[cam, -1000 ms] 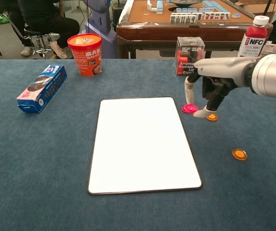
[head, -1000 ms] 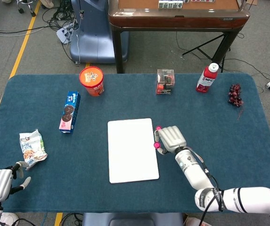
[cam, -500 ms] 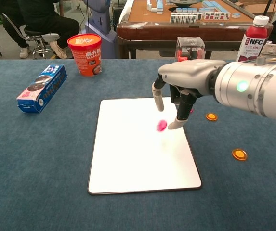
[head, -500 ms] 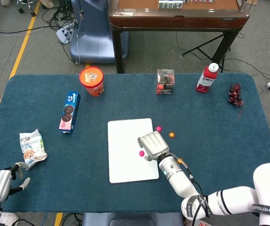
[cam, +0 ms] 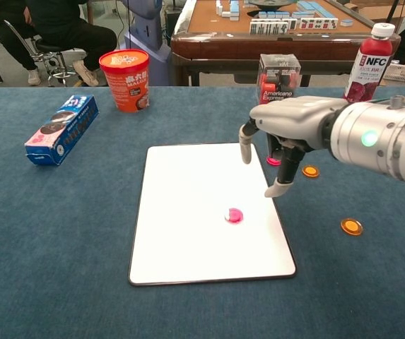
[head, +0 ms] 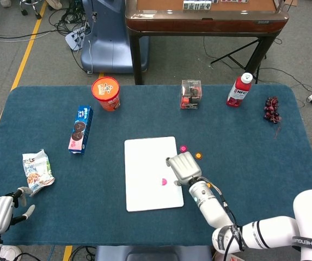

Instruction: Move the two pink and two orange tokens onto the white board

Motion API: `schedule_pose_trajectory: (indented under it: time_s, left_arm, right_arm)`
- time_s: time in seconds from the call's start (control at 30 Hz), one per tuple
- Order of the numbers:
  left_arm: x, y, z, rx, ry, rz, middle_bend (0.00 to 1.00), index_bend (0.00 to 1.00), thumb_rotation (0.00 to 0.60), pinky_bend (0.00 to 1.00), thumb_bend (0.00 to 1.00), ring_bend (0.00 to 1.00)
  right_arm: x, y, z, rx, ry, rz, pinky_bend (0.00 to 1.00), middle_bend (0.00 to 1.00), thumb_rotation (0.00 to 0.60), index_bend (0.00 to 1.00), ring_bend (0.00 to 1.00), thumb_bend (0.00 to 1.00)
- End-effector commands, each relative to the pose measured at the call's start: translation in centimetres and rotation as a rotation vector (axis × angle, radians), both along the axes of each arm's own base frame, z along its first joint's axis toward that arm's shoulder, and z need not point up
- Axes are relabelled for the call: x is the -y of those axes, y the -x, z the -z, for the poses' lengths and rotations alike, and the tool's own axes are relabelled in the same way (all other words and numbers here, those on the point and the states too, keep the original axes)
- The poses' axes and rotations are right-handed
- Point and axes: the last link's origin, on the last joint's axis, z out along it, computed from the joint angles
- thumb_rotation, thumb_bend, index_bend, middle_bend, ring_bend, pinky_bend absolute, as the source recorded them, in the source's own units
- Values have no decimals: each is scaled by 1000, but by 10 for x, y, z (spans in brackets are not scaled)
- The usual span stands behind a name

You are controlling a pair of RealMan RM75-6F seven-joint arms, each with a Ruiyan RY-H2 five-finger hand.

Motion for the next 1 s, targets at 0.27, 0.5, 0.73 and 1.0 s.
schedule_pose_trajectory:
  time_s: [0.27, 0.5, 0.73, 1.0]
  left_arm:
    - [-3, -3, 3, 1, 4, 12, 647, 511, 600, 784, 281, 638]
    - [-2, -4, 5, 0, 11, 9, 647, 511, 600, 784, 281, 638]
    - [1, 0, 6, 2, 14, 1, 647, 511, 600, 784, 281, 638]
    - [4, 3, 8, 3, 20, -5, 647, 511, 600, 784, 281, 638]
  right_arm:
    - [30, 40, -7, -46, 57, 151, 1000, 1000, 600, 377, 1000, 143]
    - [57, 43, 1, -68, 73, 216, 1000, 1000, 600, 377, 1000, 168]
    - [77, 37, 10, -75, 80, 257, 1000, 1000, 600, 377, 1000, 205]
    - [97, 31, 16, -77, 100, 309, 1000, 1000, 600, 377, 1000, 206]
